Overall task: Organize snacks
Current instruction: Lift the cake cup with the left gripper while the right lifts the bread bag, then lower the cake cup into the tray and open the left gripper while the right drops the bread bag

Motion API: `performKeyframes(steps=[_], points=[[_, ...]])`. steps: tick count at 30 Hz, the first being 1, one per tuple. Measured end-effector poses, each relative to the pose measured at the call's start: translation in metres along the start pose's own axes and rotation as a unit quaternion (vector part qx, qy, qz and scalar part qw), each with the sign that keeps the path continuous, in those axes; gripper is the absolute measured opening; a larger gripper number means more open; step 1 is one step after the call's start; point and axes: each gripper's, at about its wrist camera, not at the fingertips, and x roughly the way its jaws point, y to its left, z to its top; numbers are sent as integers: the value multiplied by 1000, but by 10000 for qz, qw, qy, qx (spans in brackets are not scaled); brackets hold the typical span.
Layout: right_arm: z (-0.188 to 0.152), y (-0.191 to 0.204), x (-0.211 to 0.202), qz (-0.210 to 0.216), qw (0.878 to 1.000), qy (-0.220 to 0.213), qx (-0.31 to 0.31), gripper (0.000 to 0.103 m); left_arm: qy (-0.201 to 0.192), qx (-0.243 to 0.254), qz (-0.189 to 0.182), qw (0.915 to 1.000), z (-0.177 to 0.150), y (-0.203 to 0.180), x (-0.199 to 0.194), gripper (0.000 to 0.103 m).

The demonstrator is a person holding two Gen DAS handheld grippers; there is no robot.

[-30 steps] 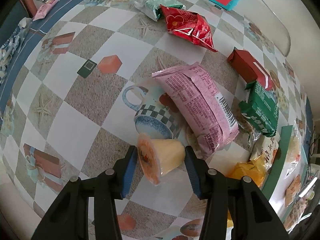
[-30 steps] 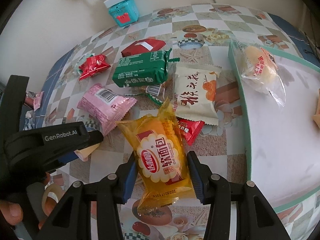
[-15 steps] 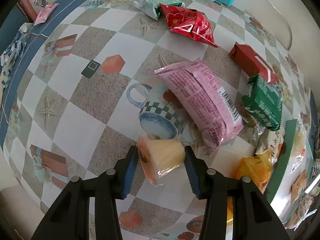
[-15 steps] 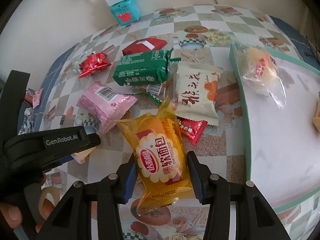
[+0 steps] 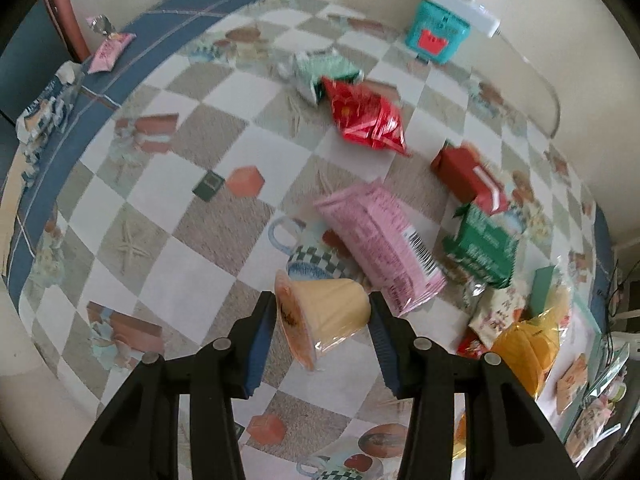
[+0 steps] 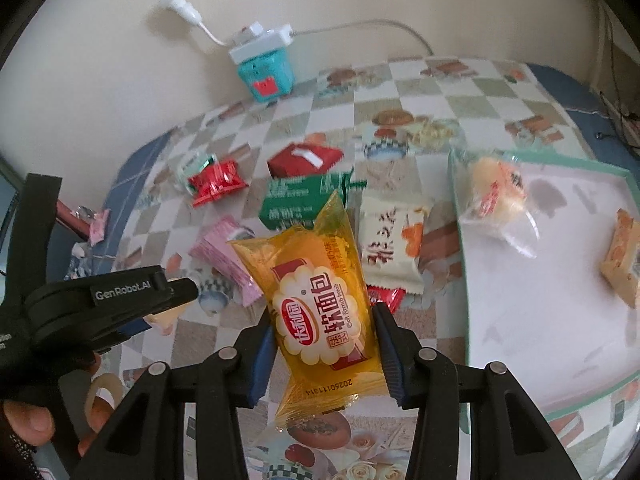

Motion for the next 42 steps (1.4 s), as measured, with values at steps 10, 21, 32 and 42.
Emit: performKeyframes(steps=[10, 21, 32, 42], points=[[7, -41, -23, -614, 9963, -224, 561, 48, -371, 37, -202, 9991, -3, -5, -36, 48], [6, -149, -69, -1441, 9662, -709, 2018, 48, -548, 525, -434, 9962, -21, -55, -53, 41], [-12, -222, -83, -1657, 9424, -686, 2823, 48, -59, 1010, -852, 9912, -42, -106, -33, 28], [-13, -216, -69, -1524, 9462, -452, 2819, 48, 406, 1212, -492, 9906, -45, -101, 4, 61]])
